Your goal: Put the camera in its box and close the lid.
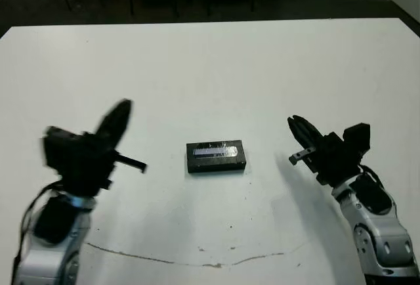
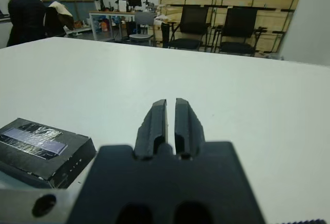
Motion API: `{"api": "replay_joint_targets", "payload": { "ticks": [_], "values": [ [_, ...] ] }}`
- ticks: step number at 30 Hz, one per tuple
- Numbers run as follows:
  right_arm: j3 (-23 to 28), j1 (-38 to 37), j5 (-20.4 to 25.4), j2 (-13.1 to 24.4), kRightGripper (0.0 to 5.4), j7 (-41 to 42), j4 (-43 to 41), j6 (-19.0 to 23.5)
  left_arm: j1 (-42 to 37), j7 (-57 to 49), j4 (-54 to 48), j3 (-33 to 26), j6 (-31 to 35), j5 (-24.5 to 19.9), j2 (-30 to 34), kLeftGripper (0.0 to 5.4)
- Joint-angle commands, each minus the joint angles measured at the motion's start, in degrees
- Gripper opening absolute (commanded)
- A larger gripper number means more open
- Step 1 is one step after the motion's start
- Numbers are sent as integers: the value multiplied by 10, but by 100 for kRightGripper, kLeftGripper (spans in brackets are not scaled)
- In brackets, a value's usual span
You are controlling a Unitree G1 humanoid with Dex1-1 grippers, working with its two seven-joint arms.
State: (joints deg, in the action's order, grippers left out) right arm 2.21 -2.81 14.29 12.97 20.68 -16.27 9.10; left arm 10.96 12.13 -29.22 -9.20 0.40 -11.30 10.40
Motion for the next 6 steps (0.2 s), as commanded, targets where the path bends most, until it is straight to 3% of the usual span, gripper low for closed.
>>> {"api": "replay_joint_targets", "payload": {
  "ticks": [1, 3, 6],
  "values": [
    [-2, -4, -6, -5, 0, 1, 20, -25, -13, -39, 61, -15, -39, 20, -26, 2],
    [-2, 4, -12, -6, 0, -1, 38, -37, -16, -62, 85, -14, -54, 36, -40, 2],
    [-3, 11, -21, -5, 0, -20, 34, -13, -19, -80, 109, -9, -64, 48, -54, 2]
  ]
}}
